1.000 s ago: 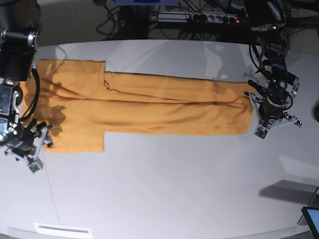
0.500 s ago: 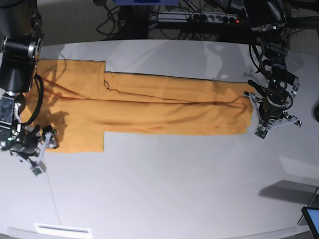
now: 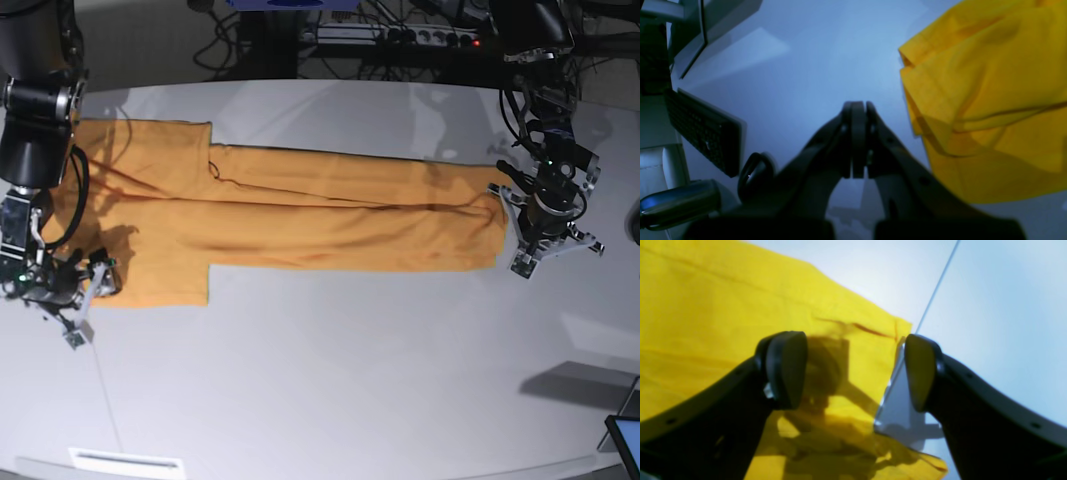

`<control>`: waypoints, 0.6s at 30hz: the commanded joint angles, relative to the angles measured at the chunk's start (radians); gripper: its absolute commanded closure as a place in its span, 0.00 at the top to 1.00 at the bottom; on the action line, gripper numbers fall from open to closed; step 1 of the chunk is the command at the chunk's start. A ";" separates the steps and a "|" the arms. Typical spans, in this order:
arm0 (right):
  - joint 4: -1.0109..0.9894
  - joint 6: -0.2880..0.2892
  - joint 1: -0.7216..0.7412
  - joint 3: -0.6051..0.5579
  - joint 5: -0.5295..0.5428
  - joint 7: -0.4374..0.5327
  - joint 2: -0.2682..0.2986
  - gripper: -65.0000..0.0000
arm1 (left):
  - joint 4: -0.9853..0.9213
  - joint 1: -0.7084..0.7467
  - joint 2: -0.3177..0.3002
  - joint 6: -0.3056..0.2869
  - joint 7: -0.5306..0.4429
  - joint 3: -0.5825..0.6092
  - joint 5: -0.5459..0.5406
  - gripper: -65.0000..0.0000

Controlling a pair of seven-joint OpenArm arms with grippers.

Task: Fold the T-shirt properly
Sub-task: 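Move the right gripper to the sleeve end of the strip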

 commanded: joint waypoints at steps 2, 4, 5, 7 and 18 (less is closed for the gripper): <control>0.016 0.000 0.046 -0.049 0.014 0.017 0.009 0.67 | 0.015 -0.012 -0.014 0.011 -0.012 -0.010 0.006 0.00; 0.016 0.000 0.050 -0.089 0.014 0.018 0.006 0.67 | 0.015 -0.012 -0.014 0.011 -0.012 -0.010 0.006 0.00; 0.016 0.000 0.050 -0.100 0.014 0.018 0.005 0.67 | 0.015 -0.010 -0.014 0.011 -0.012 -0.010 0.006 0.00; 0.016 0.000 0.050 -0.103 0.017 0.018 -0.001 0.67 | 0.015 -0.010 -0.014 0.011 -0.012 -0.011 0.006 0.00; -0.076 0.000 0.073 -0.107 0.014 0.021 -0.018 0.66 | 0.014 -0.001 -0.041 0.011 -0.012 -0.011 0.006 0.00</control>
